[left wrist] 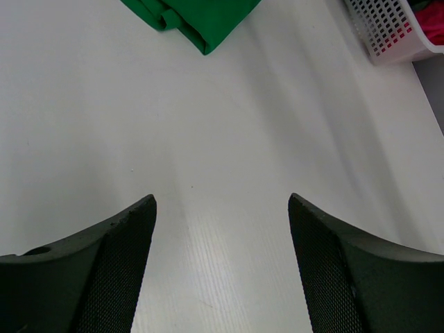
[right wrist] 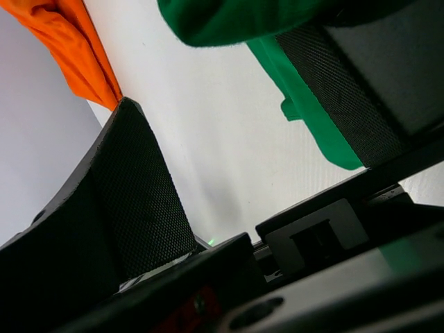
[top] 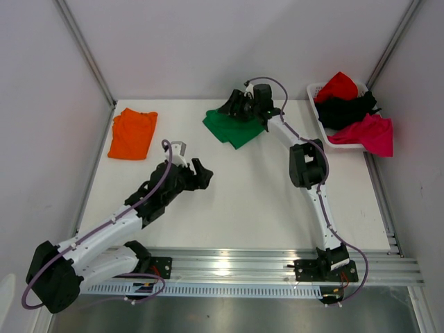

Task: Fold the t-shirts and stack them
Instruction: Fold the tshirt

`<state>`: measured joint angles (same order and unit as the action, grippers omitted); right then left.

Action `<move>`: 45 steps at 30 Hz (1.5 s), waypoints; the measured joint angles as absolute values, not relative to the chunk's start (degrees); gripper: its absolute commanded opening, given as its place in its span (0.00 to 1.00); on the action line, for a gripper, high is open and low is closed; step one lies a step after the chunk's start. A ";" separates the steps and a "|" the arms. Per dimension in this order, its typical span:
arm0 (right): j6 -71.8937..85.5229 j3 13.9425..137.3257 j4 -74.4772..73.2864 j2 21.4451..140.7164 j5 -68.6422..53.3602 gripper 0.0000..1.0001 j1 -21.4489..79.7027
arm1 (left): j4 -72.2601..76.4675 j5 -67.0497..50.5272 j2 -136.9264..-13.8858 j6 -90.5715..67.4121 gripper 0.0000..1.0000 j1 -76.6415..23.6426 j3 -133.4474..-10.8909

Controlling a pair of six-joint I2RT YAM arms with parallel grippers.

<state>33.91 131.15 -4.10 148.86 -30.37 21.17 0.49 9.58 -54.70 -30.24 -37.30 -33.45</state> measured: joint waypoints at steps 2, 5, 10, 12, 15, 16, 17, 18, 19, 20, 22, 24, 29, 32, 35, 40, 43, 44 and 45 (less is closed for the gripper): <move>33.54 131.17 -4.12 148.90 -30.37 0.78 21.19 | 0.99 9.06 -55.35 -30.59 0.79 -37.28 -33.43; 32.82 131.17 -3.99 149.08 -30.28 0.78 21.21 | 1.28 8.56 -56.23 -31.03 0.79 -37.28 -33.43; 31.44 131.15 -2.11 149.38 -28.47 0.78 21.26 | 1.26 8.25 -56.62 -31.20 0.78 -37.28 -33.43; 31.38 131.15 -0.75 149.38 -27.59 0.78 21.23 | 1.26 8.23 -56.60 -31.35 0.79 -37.28 -33.39; 31.40 131.15 1.54 149.40 -26.79 0.78 21.10 | 1.58 8.23 -56.27 -31.51 0.78 -37.28 -32.62; 31.40 131.17 2.07 149.40 -26.74 0.78 21.06 | 1.61 8.21 -56.18 -31.53 0.78 -37.28 -32.32; 31.40 131.26 2.39 149.45 -26.57 0.78 21.02 | 1.61 8.21 -56.18 -31.53 0.78 -37.28 -32.03; 31.40 131.39 2.66 149.49 -26.44 0.78 20.99 | 1.65 8.19 -56.21 -31.55 0.78 -37.28 -31.77; 31.38 131.41 2.92 149.51 -26.30 0.78 20.97 | 1.61 8.14 -56.23 -31.59 0.78 -37.28 -31.59; 31.38 131.44 3.03 149.51 -26.26 0.78 20.97 | 1.61 8.08 -56.38 -31.66 0.78 -37.28 -31.55; 31.31 131.50 3.44 149.51 -26.09 0.78 20.97 | 1.96 7.51 -56.80 -31.81 0.78 -37.28 -31.55; 31.18 131.52 3.84 149.51 -25.80 0.77 20.97 | 2.09 7.03 -57.23 -32.01 0.78 -37.28 -31.55; 30.87 133.19 4.23 150.56 -23.68 0.78 20.93 | 2.28 6.17 -57.39 -32.12 0.77 -37.28 -31.53; 30.76 135.35 3.40 151.85 -19.88 0.78 20.93 | 2.39 5.56 -57.32 -32.53 0.77 -37.28 -31.44; 30.74 136.70 0.95 152.48 -14.04 0.78 21.10 | 2.50 5.30 -56.84 -32.88 0.77 -37.28 -30.79; 30.76 136.90 -3.75 152.53 -4.82 0.77 21.28 | 2.33 5.10 -55.37 -33.12 0.77 -37.28 -29.85; 30.83 136.90 -6.11 152.77 -1.67 0.77 21.28 | 2.24 4.75 -54.08 -33.19 0.77 -37.28 -29.85; 30.85 136.79 -6.37 152.83 -1.26 0.77 21.28 | 2.20 4.64 -53.47 -33.19 0.77 -37.28 -29.85; 30.85 136.57 -6.61 152.90 -0.80 0.77 21.28 | 2.13 4.49 -52.90 -33.19 0.77 -37.28 -29.85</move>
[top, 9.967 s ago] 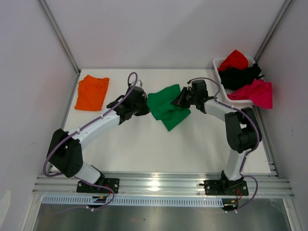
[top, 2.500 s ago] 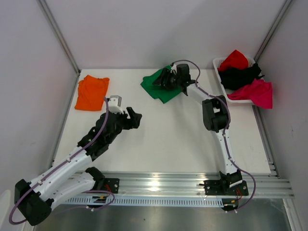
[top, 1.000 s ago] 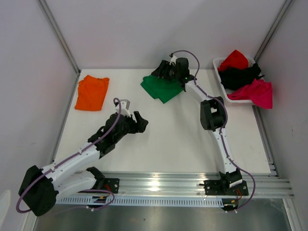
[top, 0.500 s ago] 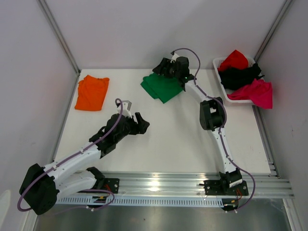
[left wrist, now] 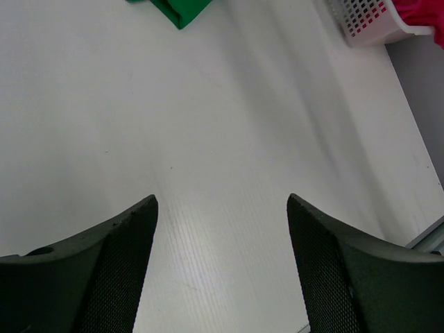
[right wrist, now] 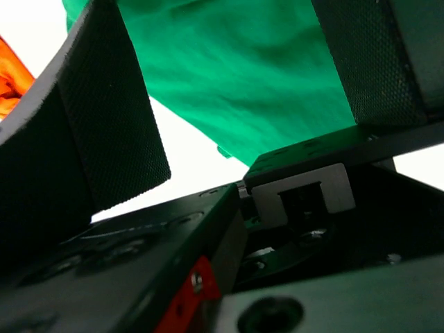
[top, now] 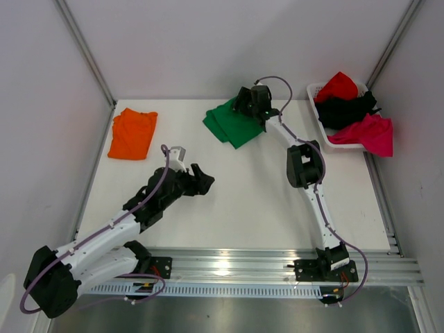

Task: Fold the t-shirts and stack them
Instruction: Fold the tshirt

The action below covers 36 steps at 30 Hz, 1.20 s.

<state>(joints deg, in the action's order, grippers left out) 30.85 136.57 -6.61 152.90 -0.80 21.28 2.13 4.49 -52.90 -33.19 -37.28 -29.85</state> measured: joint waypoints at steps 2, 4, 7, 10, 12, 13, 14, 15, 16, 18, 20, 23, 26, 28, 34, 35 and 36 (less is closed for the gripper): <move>30.83 136.22 -6.68 152.99 -0.62 0.77 21.32 | 2.02 4.29 -51.86 -33.19 0.77 -37.28 -29.82; 30.83 136.18 -6.68 153.14 -0.89 0.77 21.32 | 2.02 4.29 -51.11 -33.19 0.77 -37.28 -29.82; 30.83 136.20 -6.92 153.23 -1.76 0.77 21.32 | 2.00 4.27 -50.89 -33.30 0.77 -37.28 -29.78; 30.76 136.18 -7.42 153.23 -2.70 0.77 21.32 | 1.91 4.25 -50.87 -33.63 0.77 -37.28 -29.69; 30.41 135.28 -6.96 153.18 -3.16 0.77 21.32 | 1.78 4.25 -50.83 -33.65 0.77 -37.28 -29.67; 30.11 133.95 -6.17 152.88 -3.42 0.77 21.34 | 1.56 4.27 -50.72 -33.65 0.77 -37.28 -29.67; 29.74 131.33 -5.06 152.03 -3.57 0.77 21.41 | 1.34 4.29 -50.50 -33.65 0.77 -37.28 -29.61; 29.39 128.79 -4.23 151.13 -3.66 0.76 21.56 | 1.08 4.29 -50.19 -33.65 0.77 -37.28 -29.56; 28.97 127.11 -3.22 150.45 -3.62 0.76 21.69 | 0.82 4.32 -49.95 -33.65 0.77 -37.28 -29.56; 28.32 122.56 -1.98 147.72 -3.53 0.76 22.09 | 0.36 4.49 -49.23 -33.63 0.77 -37.28 -29.56; 28.10 118.80 -2.22 145.12 -3.46 0.76 22.55 | -0.12 4.78 -48.36 -33.61 0.77 -37.28 -29.56; 27.31 114.63 -2.79 142.26 -3.16 0.76 23.33 | -1.21 5.37 -47.11 -33.54 0.77 -37.28 -29.56; 26.26 111.72 -4.19 139.92 -1.91 0.76 24.38 | -2.37 5.85 -45.63 -33.45 0.77 -37.26 -29.56; 25.74 109.73 -4.97 138.43 -1.15 0.76 25.19 | -3.20 5.96 -44.45 -33.41 0.77 -37.23 -29.56; 25.47 96.29 -4.27 129.64 -0.21 0.75 27.70 | -5.37 7.27 -40.73 -32.88 0.78 -37.23 -29.67; 25.61 93.95 -4.40 127.94 0.01 0.75 28.01 | -5.74 7.49 -40.18 -32.71 0.78 -37.23 -29.76; 25.78 92.29 -4.54 126.74 0.25 0.75 28.29 | -5.98 7.57 -39.81 -32.53 0.78 -37.23 -29.87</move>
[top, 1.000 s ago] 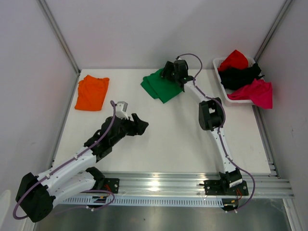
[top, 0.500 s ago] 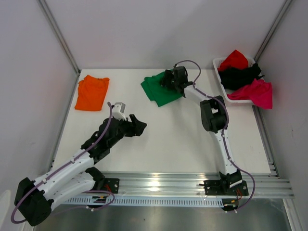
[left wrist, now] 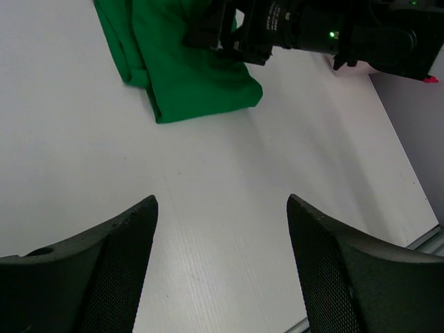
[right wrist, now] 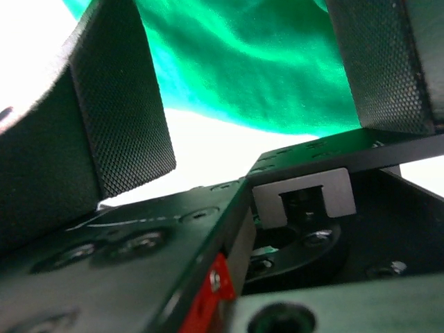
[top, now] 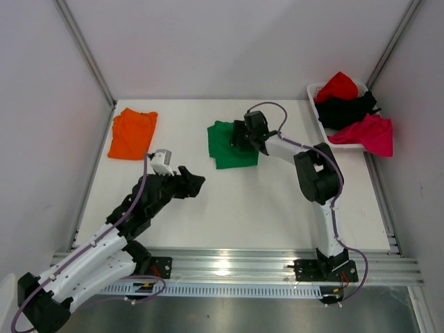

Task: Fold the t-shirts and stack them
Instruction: Fold the tshirt

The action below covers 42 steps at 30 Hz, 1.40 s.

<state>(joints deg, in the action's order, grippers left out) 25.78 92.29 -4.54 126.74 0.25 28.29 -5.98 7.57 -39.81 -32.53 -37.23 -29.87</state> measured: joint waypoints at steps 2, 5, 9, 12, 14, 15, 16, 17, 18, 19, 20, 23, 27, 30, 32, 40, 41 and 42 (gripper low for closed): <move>26.06 87.26 -4.23 123.28 0.93 0.75 29.04 | -6.72 7.99 -39.07 -32.25 0.78 -37.23 -30.20; 26.50 80.58 -5.04 117.99 1.83 0.75 30.24 | -7.29 8.69 -38.48 -31.42 0.78 -37.23 -30.85; 27.42 71.64 -6.96 110.50 3.62 0.75 33.17 | -7.57 8.86 -38.50 -30.81 0.78 -37.23 -32.08; 28.62 65.43 -8.27 104.81 4.16 0.75 36.03 | -7.57 8.84 -38.52 -30.52 0.78 -37.23 -32.27; 29.47 62.54 -9.67 101.58 4.34 0.75 38.28 | -7.57 8.82 -38.63 -30.41 0.78 -37.23 -32.27; 29.95 61.69 -10.09 100.55 4.47 0.75 39.29 | -7.57 8.82 -38.74 -30.41 0.78 -37.23 -32.27; 30.28 61.06 -10.61 99.68 4.69 0.75 40.21 | -7.53 8.78 -38.89 -30.41 0.78 -37.23 -32.27; 30.59 60.66 -11.09 98.96 4.91 0.75 41.17 | -7.49 8.78 -39.05 -30.41 0.78 -37.23 -32.27; 30.94 60.38 -11.46 98.37 5.10 0.75 42.09 | -7.46 8.75 -39.29 -30.41 0.78 -37.23 -32.27; 31.09 60.23 -11.81 97.82 5.28 0.75 42.83 | -7.44 8.69 -39.53 -30.41 0.78 -37.23 -32.27; 31.27 60.18 -12.03 97.32 5.54 0.75 43.40 | -7.44 8.64 -39.77 -30.44 0.78 -37.23 -32.27; 31.29 60.20 -12.14 96.31 6.17 0.75 44.05 | -7.38 8.40 -40.32 -30.44 0.78 -37.23 -32.27; 31.07 61.06 -12.75 96.12 7.09 0.75 44.07 | -6.50 8.27 -40.84 -30.46 0.78 -37.23 -32.27; 30.70 62.24 -13.08 96.12 7.38 0.75 44.03 | -5.89 8.12 -41.41 -30.48 0.78 -37.23 -32.25; 30.00 63.53 -13.15 96.12 7.55 0.75 44.05 | -5.41 7.77 -41.87 -30.50 0.78 -37.23 -32.25; 27.38 68.01 -13.13 96.14 8.38 0.75 44.03 | -4.91 7.27 -42.48 -30.57 0.78 -37.23 -32.23; 27.09 68.31 -12.99 96.16 8.47 0.75 44.03 | -4.86 7.27 -42.52 -30.57 0.78 -37.23 -32.23; 26.85 68.49 -12.82 96.25 8.56 0.75 44.05 | -4.84 7.27 -42.61 -30.59 0.78 -37.23 -32.21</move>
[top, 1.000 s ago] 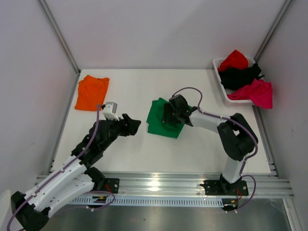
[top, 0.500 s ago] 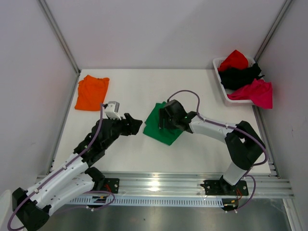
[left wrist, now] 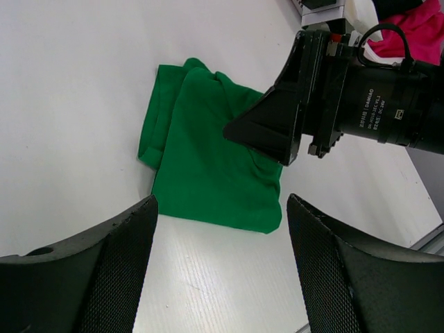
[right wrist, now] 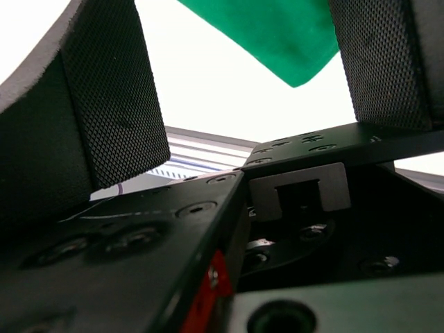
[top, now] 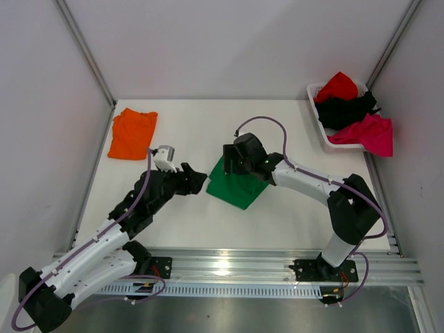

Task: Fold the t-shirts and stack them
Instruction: Fold the tshirt

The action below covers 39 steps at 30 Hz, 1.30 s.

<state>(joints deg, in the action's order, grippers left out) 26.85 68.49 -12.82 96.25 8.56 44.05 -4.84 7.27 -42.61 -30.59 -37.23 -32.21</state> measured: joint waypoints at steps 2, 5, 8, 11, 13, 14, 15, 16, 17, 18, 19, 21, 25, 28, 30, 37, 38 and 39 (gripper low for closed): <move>26.57 68.75 -12.27 96.73 8.60 0.75 44.05 | -4.80 7.22 -42.68 -30.61 0.78 -37.23 -32.03; 26.11 68.93 -11.16 98.28 8.54 0.75 44.03 | -4.91 7.22 -42.61 -30.61 0.78 -37.23 -31.53; 25.45 68.93 -9.39 100.31 8.12 0.75 43.90 | -4.91 7.25 -42.33 -30.61 0.78 -37.23 -31.46; 24.93 68.95 -7.27 102.21 7.49 0.75 43.46 | -4.86 7.25 -42.11 -30.61 0.78 -37.23 -31.46; 24.75 69.28 -6.09 103.50 7.01 0.75 43.05 | -4.84 7.25 -42.11 -30.61 0.78 -37.23 -31.31; 24.75 69.52 -5.54 104.18 6.72 0.75 42.78 | -4.80 7.27 -42.11 -30.63 0.78 -37.23 -31.14; 24.75 69.84 -4.99 104.88 6.44 0.75 42.50 | -4.62 7.25 -42.11 -30.79 0.78 -37.23 -30.76; 24.77 70.13 -4.49 105.56 5.98 0.75 42.35 | -4.60 7.27 -42.11 -30.98 0.78 -37.23 -30.35; 24.77 70.50 -4.19 106.21 5.54 0.75 42.22 | -4.51 7.27 -42.13 -31.03 0.78 -37.23 -29.87; 24.80 70.98 -3.95 106.94 5.28 0.74 42.11 | -4.51 7.27 -42.15 -31.07 0.78 -37.23 -29.47; 24.80 71.40 -3.75 107.48 5.08 0.75 42.06 | -4.43 7.25 -42.37 -31.07 0.78 -37.23 -29.17; 24.82 72.53 -3.27 108.99 4.29 0.75 42.33 | -4.32 7.22 -43.09 -31.09 0.78 -37.23 -28.93; 24.91 73.67 -2.00 110.65 3.36 0.74 43.72 | -3.62 6.92 -45.69 -31.27 0.77 -37.23 -28.93; 25.28 73.95 -1.26 110.89 4.56 0.75 44.47 | -3.40 6.66 -47.35 -31.51 0.77 -37.23 -28.84; 25.91 73.95 -0.93 110.87 7.70 0.75 44.80 | -3.18 6.48 -47.81 -31.53 0.77 -37.23 -28.67; 28.69 73.95 -2.02 109.56 17.52 0.75 41.50 | -2.61 5.85 -48.05 -31.55 0.77 -37.23 -27.86; 29.12 73.95 -2.61 109.16 18.65 0.75 40.62 | -2.48 5.85 -48.03 -31.55 0.77 -37.23 -27.86; 29.76 73.93 -3.14 108.73 19.70 0.75 39.75 | -2.35 5.85 -48.03 -31.55 0.78 -37.23 -27.86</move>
